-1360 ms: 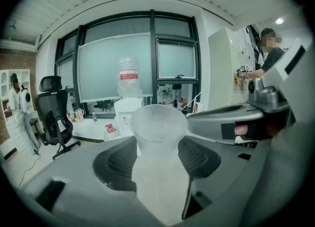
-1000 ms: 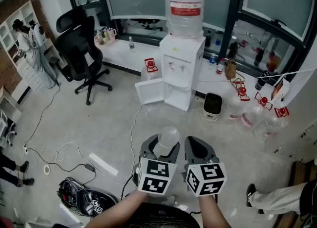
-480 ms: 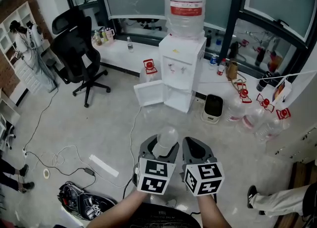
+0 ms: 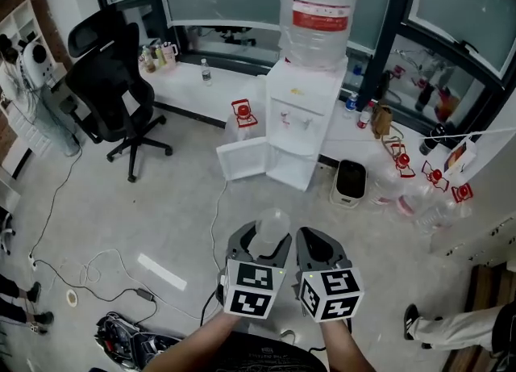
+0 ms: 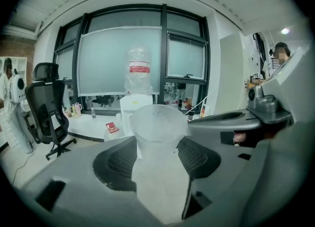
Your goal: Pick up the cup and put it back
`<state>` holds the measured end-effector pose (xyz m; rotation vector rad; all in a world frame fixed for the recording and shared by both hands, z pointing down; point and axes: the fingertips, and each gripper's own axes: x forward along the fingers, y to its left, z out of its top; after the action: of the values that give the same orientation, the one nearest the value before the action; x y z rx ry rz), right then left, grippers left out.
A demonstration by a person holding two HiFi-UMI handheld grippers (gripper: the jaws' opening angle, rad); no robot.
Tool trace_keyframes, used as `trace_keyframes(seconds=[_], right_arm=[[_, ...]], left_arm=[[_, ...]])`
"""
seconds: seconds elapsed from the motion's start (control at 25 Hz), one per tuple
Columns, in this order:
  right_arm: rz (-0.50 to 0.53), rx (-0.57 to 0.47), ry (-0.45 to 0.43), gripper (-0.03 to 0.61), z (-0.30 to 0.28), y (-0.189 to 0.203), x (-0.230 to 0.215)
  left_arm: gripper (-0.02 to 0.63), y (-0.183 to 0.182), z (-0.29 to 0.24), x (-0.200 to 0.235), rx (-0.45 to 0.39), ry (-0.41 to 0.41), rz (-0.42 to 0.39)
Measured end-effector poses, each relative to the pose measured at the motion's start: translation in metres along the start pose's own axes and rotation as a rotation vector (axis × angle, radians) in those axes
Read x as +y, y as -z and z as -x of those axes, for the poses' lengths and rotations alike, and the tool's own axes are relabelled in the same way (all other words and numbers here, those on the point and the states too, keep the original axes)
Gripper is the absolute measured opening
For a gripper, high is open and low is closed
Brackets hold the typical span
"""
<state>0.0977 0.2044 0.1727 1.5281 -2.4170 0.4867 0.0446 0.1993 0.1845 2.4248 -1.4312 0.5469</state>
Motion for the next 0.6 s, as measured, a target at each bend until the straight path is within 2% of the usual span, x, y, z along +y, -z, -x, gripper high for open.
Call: trace_keyframes(seconds=[0.36, 0.6], right_arm=[[0.012, 0.019, 0.051, 0.021, -0.074, -0.026, 0.035], [0.019, 0.019, 0.086, 0.021, -0.109, -0.040, 0.049]], left_arm=[[0.265, -0.010, -0.021, 0.082, 0.004, 0.055, 0.009], [0.264, -0.018, -0.034, 0.117, -0.002, 0.094, 0.010]])
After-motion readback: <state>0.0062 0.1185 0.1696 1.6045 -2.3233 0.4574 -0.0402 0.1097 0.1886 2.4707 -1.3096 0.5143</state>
